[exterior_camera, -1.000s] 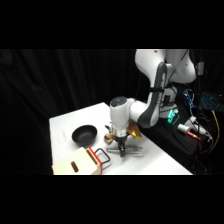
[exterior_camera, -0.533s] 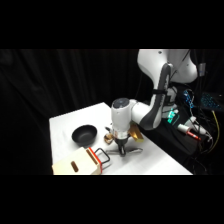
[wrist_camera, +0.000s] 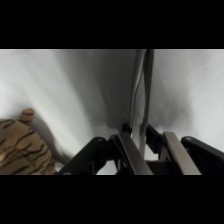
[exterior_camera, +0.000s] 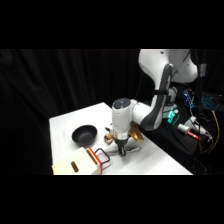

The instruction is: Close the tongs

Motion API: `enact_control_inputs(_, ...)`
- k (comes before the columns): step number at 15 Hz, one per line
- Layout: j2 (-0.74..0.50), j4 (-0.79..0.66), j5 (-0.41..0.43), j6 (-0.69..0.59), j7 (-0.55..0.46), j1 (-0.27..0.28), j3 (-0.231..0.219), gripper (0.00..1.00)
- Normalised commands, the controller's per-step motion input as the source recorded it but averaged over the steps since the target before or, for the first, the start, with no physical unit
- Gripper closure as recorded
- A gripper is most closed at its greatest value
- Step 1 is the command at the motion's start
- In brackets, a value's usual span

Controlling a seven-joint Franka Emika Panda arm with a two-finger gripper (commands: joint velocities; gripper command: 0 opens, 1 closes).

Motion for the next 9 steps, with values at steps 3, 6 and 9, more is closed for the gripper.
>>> enact_control_inputs(3,-0.14,0.0,-0.08,-0.13,-0.07,0.057,-0.032,0.31)
enact_control_inputs(6,-0.21,-0.02,-0.076,-0.21,-0.09,0.032,-0.011,0.03)
enact_control_inputs(9,-0.3,-0.06,-0.124,-0.27,-0.08,0.036,-0.013,0.0)
